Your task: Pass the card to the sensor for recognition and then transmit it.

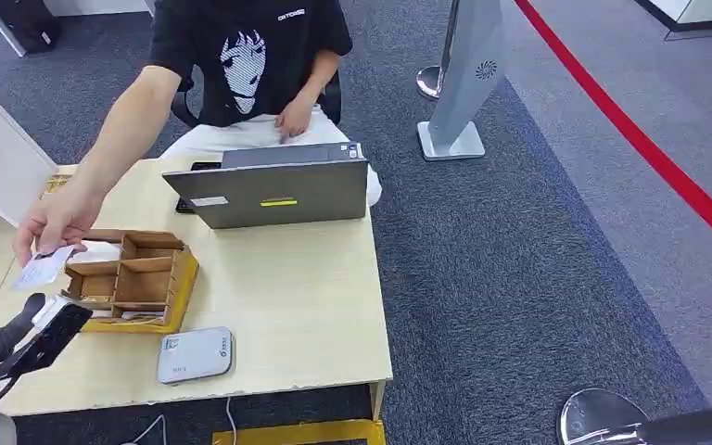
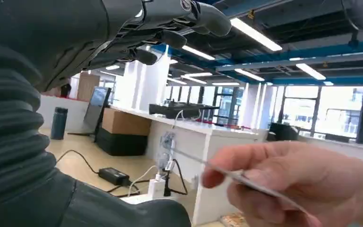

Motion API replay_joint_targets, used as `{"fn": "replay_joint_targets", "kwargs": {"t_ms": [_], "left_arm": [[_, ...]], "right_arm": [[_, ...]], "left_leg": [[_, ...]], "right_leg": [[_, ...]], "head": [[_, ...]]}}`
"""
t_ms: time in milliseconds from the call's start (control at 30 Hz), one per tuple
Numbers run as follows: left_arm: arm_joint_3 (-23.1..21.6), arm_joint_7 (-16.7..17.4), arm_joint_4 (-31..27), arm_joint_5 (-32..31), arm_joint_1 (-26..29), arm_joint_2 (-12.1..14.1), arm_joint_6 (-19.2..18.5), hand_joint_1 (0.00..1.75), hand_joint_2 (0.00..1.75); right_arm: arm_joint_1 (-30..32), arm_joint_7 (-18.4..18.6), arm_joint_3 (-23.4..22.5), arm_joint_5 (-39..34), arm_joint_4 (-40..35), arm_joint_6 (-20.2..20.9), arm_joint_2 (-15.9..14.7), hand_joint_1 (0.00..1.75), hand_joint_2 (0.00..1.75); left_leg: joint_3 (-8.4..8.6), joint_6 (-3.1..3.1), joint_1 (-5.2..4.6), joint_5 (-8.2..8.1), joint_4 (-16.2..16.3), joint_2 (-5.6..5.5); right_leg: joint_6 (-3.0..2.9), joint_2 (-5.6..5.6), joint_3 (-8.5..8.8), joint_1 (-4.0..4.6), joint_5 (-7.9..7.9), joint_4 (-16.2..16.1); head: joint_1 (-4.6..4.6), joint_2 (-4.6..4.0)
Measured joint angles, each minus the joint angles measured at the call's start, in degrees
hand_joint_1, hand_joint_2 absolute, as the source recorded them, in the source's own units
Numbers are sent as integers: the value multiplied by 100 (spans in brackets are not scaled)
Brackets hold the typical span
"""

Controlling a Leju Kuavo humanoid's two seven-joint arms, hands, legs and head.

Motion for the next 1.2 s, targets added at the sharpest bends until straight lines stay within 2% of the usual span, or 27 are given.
{"fn": "replay_joint_targets", "kwargs": {"t_ms": [133, 333, 367, 467, 567, 1200], "left_arm": [[-234, 310, 511, -527, -305, 151, 155, 0, 175], [-540, 688, 1159, -1367, -617, 306, 659, 0, 175], [-564, 734, 1246, -1515, -658, 337, 748, 175, 175], [-593, 824, 1446, -1901, -748, 367, 1079, 175, 175], [-593, 826, 1525, -1988, -767, 381, 1237, 175, 175], [-591, 981, 1538, -2010, -860, 394, 1451, 175, 175]], "right_arm": [[-5, 44, 55, 59, 0, 24, -11, 0, 175], [-12, 70, 131, 196, 0, 83, -33, 0, 175], [-14, 92, 151, 223, 0, 81, -33, 0, 175], [-16, 136, 181, 291, 0, 70, -35, 0, 175], [-18, 142, 192, 332, 0, 68, -35, 0, 175], [-18, 134, 201, 345, 0, 72, -37, 0, 175]], "left_leg": [[0, 0, 0, 0, 0, 0], [-1, -1, 0, 1, 1, 0], [-1, -3, 0, 2, 1, 1], [-1, -3, 0, 2, 1, 0], [-2, -3, 1, 2, 1, -1], [-2, -3, 0, 3, 1, 0]], "right_leg": [[0, 0, 1, 0, 1, 0], [-1, 0, 1, 0, 1, 1], [-1, 1, 0, 0, 1, 1], [-2, 1, 1, 0, 2, 1], [-2, 1, 0, 0, 2, 1], [-2, 0, 1, 0, 2, 2]], "head": [[2, 0], [2, 0], [2, 0], [2, 0], [2, 0], [0, 0]]}}
